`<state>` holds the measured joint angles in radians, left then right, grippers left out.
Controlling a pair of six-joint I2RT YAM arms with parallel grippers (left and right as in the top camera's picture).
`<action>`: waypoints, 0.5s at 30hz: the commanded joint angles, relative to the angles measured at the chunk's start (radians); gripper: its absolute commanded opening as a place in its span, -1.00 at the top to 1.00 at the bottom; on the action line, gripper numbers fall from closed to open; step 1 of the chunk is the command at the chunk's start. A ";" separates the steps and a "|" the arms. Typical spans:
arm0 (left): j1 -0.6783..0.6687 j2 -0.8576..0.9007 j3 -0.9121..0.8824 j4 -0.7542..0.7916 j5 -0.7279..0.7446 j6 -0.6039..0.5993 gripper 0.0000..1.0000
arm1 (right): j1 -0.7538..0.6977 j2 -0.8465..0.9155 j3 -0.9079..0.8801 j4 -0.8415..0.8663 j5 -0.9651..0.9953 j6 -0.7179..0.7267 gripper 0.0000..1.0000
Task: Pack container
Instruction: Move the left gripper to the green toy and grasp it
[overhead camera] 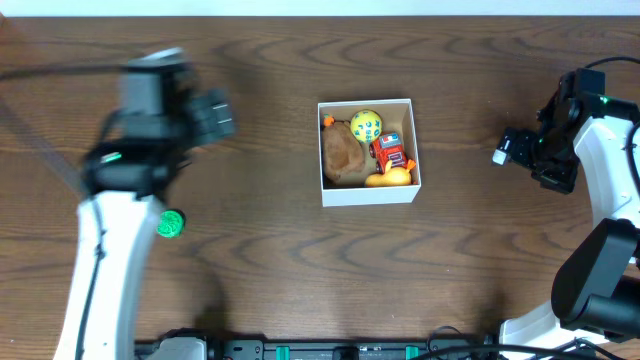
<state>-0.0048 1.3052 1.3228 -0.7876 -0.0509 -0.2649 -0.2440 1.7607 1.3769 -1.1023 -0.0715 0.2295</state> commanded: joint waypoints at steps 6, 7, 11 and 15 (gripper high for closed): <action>0.360 0.029 -0.002 -0.208 0.063 -0.089 -0.96 | -0.004 -0.004 0.000 -0.001 -0.015 -0.010 -0.99; 0.379 0.044 -0.008 -0.209 0.074 -0.089 -0.96 | -0.004 -0.004 0.000 0.000 -0.015 -0.010 -0.99; 0.399 0.117 -0.050 -0.208 0.089 -0.089 -0.96 | -0.004 -0.004 0.000 0.000 -0.015 -0.010 -0.98; 0.399 0.224 -0.103 -0.202 0.133 -0.089 -0.96 | -0.004 -0.004 0.000 0.000 -0.015 -0.010 -0.98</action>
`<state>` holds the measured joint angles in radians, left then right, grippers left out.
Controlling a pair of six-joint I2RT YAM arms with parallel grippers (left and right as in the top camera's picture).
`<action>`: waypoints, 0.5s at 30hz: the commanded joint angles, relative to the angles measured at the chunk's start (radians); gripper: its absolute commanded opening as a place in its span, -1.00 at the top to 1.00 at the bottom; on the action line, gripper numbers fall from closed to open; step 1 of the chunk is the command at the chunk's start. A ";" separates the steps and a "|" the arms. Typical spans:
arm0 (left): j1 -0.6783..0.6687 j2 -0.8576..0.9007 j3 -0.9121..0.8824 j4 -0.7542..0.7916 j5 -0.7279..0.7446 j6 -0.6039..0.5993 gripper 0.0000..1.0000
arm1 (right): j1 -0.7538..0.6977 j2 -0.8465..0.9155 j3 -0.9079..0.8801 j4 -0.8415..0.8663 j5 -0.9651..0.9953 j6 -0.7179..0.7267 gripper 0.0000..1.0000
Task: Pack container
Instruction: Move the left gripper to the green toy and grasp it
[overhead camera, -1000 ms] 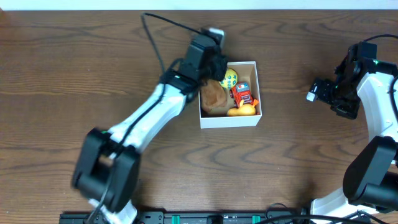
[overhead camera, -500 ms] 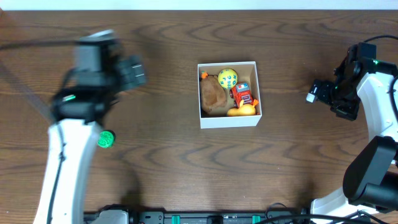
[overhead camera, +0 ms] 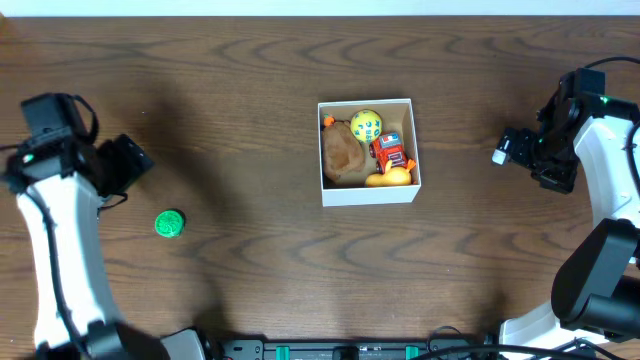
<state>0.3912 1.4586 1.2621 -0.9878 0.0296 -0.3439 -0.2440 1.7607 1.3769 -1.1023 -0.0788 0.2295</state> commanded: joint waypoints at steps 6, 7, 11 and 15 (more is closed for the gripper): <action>0.003 0.236 -0.103 0.010 0.095 -0.009 -0.96 | -0.004 -0.004 0.000 0.000 -0.008 -0.010 -0.98; 0.003 0.263 -0.110 0.015 0.095 -0.008 -0.96 | -0.004 -0.004 0.000 0.000 -0.008 -0.010 -0.98; 0.003 0.339 -0.135 0.037 0.095 -0.002 -0.96 | -0.004 -0.004 0.000 0.001 -0.008 -0.010 -0.99; 0.003 0.382 -0.169 0.079 0.094 -0.002 -0.96 | -0.004 -0.004 0.000 0.001 -0.008 -0.010 -0.99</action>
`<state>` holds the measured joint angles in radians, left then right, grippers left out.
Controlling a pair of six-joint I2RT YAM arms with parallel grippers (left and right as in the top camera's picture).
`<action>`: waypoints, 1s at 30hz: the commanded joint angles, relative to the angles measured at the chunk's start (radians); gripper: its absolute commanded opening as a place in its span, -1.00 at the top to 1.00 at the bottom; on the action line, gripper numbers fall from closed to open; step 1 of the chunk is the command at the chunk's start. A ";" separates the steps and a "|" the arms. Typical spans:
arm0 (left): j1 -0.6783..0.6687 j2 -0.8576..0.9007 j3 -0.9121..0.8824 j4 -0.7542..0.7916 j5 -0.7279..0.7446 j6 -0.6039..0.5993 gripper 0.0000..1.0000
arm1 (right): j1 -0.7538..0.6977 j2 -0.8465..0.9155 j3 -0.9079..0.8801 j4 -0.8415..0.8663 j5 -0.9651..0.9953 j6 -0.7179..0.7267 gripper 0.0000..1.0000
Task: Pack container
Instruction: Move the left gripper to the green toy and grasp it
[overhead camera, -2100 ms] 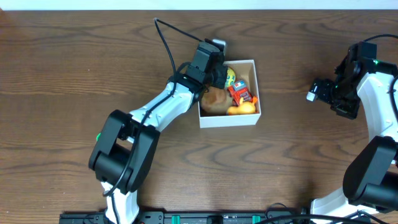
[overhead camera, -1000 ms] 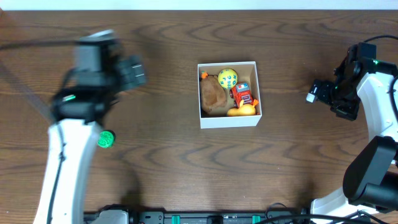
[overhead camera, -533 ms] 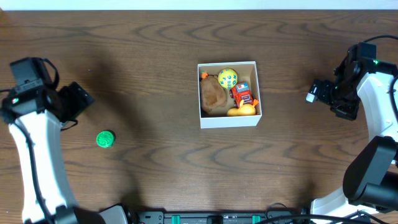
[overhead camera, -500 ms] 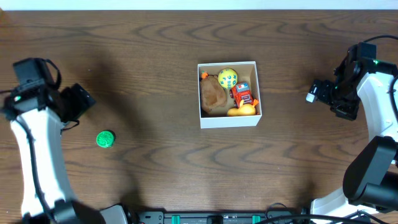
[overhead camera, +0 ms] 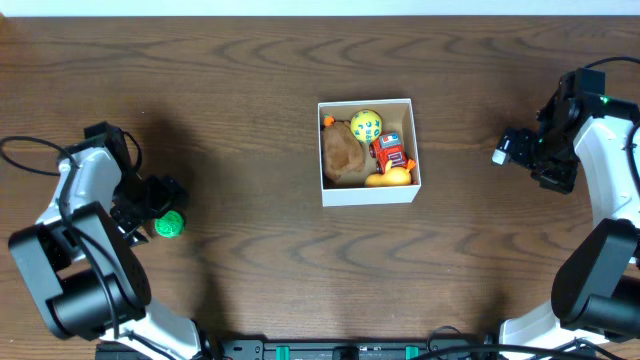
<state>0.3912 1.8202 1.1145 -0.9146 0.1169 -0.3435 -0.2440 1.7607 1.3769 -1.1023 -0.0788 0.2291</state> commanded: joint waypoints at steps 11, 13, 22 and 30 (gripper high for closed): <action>0.003 0.030 -0.058 0.053 0.006 -0.003 -0.97 | -0.004 -0.004 0.000 -0.001 -0.008 -0.009 -0.99; 0.003 0.030 -0.058 0.053 0.006 -0.003 -0.98 | -0.004 -0.004 0.000 -0.001 -0.008 -0.009 -0.99; 0.003 0.030 -0.058 0.053 0.006 -0.003 -0.56 | -0.004 -0.004 0.000 -0.002 -0.008 -0.010 -0.99; 0.003 0.030 -0.058 0.045 0.007 -0.003 -0.31 | -0.005 -0.004 0.000 -0.001 -0.008 -0.010 -0.99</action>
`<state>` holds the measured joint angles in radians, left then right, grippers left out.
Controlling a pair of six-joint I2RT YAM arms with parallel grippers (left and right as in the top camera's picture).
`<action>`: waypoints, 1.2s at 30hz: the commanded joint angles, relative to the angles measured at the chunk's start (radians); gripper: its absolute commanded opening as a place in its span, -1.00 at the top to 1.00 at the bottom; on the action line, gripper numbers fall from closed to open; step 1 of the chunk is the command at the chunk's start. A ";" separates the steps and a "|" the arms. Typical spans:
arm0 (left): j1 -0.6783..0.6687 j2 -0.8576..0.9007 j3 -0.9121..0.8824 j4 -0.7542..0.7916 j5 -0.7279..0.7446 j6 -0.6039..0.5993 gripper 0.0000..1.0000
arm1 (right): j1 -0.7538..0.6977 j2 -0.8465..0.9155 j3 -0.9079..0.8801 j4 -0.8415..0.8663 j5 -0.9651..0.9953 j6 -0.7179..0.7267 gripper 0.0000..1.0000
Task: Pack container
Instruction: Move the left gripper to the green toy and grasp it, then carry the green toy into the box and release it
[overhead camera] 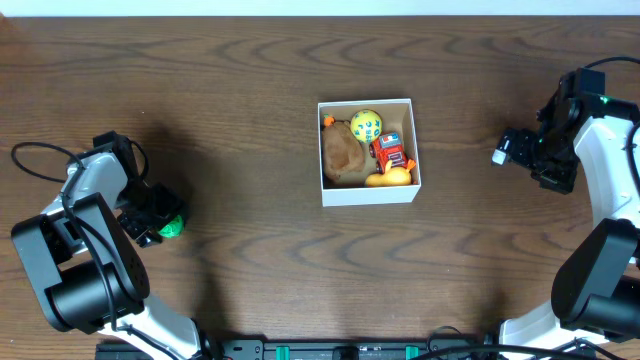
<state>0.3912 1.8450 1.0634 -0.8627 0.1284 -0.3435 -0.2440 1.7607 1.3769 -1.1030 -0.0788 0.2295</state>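
Note:
The white box stands mid-table and holds a brown plush, a yellow dotted ball, a red toy and a yellow-orange piece. A green round toy lies on the table at the far left. My left gripper is down right at it and covers its left part; how the jaws stand is hidden. My right gripper hovers at the far right, well away from the box, its jaw state unclear.
Dark wooden table. The left arm's cable loops near the left edge. The right arm's body takes up the right edge.
My left gripper has come down and slightly right onto the green toy, now overlapping it. The toy, the box and the right arm are where they were.
The left arm was first high over the left side of the table, blurred, with the green toy lying below it. Then it stood further left, then low just above the toy, and now at the toy. The box contents and right arm stayed put.

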 commanded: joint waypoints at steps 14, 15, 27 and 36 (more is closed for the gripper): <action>-0.004 -0.002 0.024 -0.020 -0.005 -0.003 0.22 | -0.005 -0.004 0.000 0.000 -0.008 -0.010 -0.98; -0.010 -0.009 0.034 -0.024 -0.005 -0.002 0.25 | -0.005 -0.004 0.000 0.000 -0.008 -0.010 -0.99; -0.276 -0.244 0.217 -0.055 -0.005 -0.003 0.43 | -0.005 -0.004 0.000 0.000 -0.008 -0.010 -0.99; -0.720 -0.368 0.304 0.115 -0.005 0.007 0.44 | -0.005 -0.004 0.000 0.004 -0.008 -0.010 -0.99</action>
<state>-0.2363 1.4765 1.3567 -0.7734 0.1268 -0.3428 -0.2440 1.7607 1.3769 -1.1015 -0.0792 0.2291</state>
